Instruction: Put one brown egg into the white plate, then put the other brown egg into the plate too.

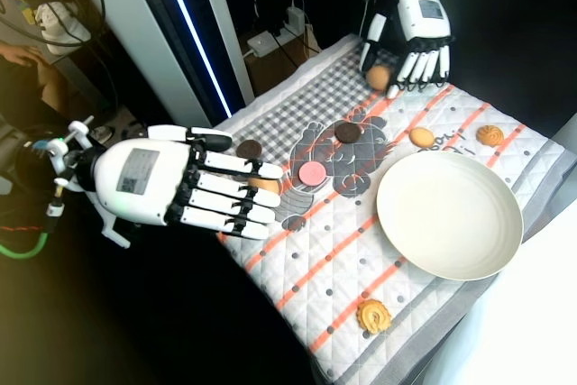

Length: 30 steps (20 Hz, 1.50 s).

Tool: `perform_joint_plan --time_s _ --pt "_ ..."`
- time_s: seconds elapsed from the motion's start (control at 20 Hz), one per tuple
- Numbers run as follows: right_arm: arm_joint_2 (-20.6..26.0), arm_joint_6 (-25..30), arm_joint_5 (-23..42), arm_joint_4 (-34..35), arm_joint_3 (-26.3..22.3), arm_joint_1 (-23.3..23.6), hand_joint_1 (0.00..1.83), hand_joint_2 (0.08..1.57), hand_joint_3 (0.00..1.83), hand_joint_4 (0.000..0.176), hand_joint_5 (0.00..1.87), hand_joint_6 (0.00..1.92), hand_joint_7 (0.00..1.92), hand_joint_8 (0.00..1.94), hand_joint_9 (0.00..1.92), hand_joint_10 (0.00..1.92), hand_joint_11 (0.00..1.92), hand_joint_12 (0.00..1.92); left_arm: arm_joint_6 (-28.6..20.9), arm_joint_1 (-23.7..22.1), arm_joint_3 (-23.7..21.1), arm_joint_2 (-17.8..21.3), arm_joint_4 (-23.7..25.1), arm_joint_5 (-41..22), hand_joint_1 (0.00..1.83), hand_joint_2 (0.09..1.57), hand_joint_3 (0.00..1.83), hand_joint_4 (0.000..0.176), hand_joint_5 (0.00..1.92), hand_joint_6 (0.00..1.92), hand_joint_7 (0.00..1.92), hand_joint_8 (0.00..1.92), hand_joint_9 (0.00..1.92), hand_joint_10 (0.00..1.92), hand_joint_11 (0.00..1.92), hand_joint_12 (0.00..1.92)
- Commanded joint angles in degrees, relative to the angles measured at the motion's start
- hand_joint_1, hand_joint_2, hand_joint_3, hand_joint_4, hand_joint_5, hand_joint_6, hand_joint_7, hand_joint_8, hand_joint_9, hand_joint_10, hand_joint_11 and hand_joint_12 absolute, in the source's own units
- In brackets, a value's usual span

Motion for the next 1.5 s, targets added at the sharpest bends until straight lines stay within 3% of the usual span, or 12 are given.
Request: perform_joint_plan --time_s 0.0,0.15,0.2,0.45,0.55,0.6,0.7,0.75,0.8,0.95,1.35,1.45 --pt "-0.17 0.26 6.64 1.59 0.35 0.36 0.11 1.22 0.00 0.150 0.37 0.00 0.32 0.00 0.30 0.00 0.33 0.06 -0.33 -1.63 1.06 -0.66 0.36 -5.99 1.27 1.06 0.00 0.000 1.36 0.05 0.99 1.16 0.80 0.96 0.32 1.43" --pt "-0.40 0.26 6.65 1.58 0.69 0.36 0.07 1.24 0.01 0.129 0.36 0.00 0.30 0.00 0.29 0.00 0.33 0.05 -0.33 -9.33 7.78 -6.44 0.39 -2.13 1.27 1.07 0.00 0.000 1.37 0.02 0.99 1.18 0.75 1.13 0.29 1.53" --pt "-0.52 0.26 6.66 1.55 0.83 0.37 0.06 1.23 0.00 0.150 0.35 0.00 0.30 0.00 0.28 0.00 0.32 0.05 -0.34 -11.81 10.52 -8.77 0.30 -0.34 1.27 1.06 0.00 0.000 1.37 0.02 1.03 1.10 0.72 1.12 0.27 1.52" --pt "-1.91 0.26 6.76 0.32 2.18 1.54 0.06 1.24 0.00 0.151 0.35 0.00 0.29 0.00 0.27 0.00 0.32 0.04 -0.36 -19.31 24.08 -18.89 -2.54 7.20 1.27 1.06 0.00 0.000 1.35 0.04 1.02 1.13 0.74 1.15 0.28 1.63" --pt "-2.90 0.26 6.70 -0.95 3.31 2.68 0.06 1.24 0.00 0.152 0.34 0.00 0.29 0.00 0.27 0.00 0.33 0.05 -0.36 -21.47 29.21 -22.30 -3.45 10.97 1.07 1.04 0.00 0.159 1.15 0.66 0.97 0.67 0.68 1.23 0.24 1.66" --pt "-3.22 0.26 6.68 -1.29 3.63 3.14 0.08 1.24 0.00 0.149 0.35 0.00 0.29 0.00 0.27 0.00 0.33 0.04 -0.36 -22.06 31.25 -23.71 -3.66 12.41 1.00 0.97 0.00 0.048 1.01 0.25 0.93 0.62 0.62 1.21 0.21 1.61" --pt "-3.56 0.26 6.62 -2.01 3.97 4.01 0.09 1.24 0.00 0.142 0.36 0.00 0.30 0.00 0.28 0.00 0.33 0.04 -0.35 -22.37 33.60 -25.48 -3.81 13.90 0.90 0.94 0.00 0.060 0.69 0.01 0.87 0.26 0.64 0.85 0.20 1.43" --pt "-3.58 0.26 6.60 -2.45 4.00 4.62 0.08 1.24 0.00 0.137 0.36 0.00 0.31 0.01 0.29 0.01 0.34 0.04 -0.34 -22.35 34.05 -25.88 -4.30 13.99 0.78 0.88 0.00 0.121 0.34 0.00 0.64 0.02 0.62 0.26 0.14 1.14" --pt "-3.58 0.26 6.60 -2.61 3.99 4.85 0.08 1.24 0.00 0.137 0.36 0.00 0.31 0.01 0.29 0.01 0.34 0.04 -0.34 -22.30 33.93 -25.87 -4.54 13.86 0.78 0.88 0.00 0.121 0.34 0.00 0.64 0.02 0.62 0.26 0.14 1.14" --pt "-3.57 0.26 6.62 -2.79 3.97 4.96 0.09 1.25 0.00 0.138 0.36 0.00 0.31 0.00 0.28 0.00 0.33 0.04 -0.34 -21.50 32.39 -25.06 -4.70 12.68 0.76 0.83 0.00 0.173 0.17 0.00 0.44 0.00 0.53 0.04 0.04 1.03" --pt "-3.52 0.26 4.45 -5.51 3.71 4.68 0.41 1.16 0.00 0.120 0.30 0.00 0.30 0.00 0.29 0.00 0.34 0.03 -11.44 -10.14 11.66 -8.81 2.90 -5.91 0.71 0.81 0.00 0.176 0.10 0.01 0.26 0.00 0.35 0.00 0.00 1.00" --pt "-3.53 0.26 3.06 -6.80 3.61 4.71 0.53 1.10 0.00 0.151 0.25 0.00 0.27 0.00 0.26 0.00 0.32 0.02 -11.44 -6.26 6.47 -4.73 3.14 -11.36 0.69 0.79 0.00 0.176 0.13 0.01 0.27 0.00 0.32 0.00 0.00 1.02"
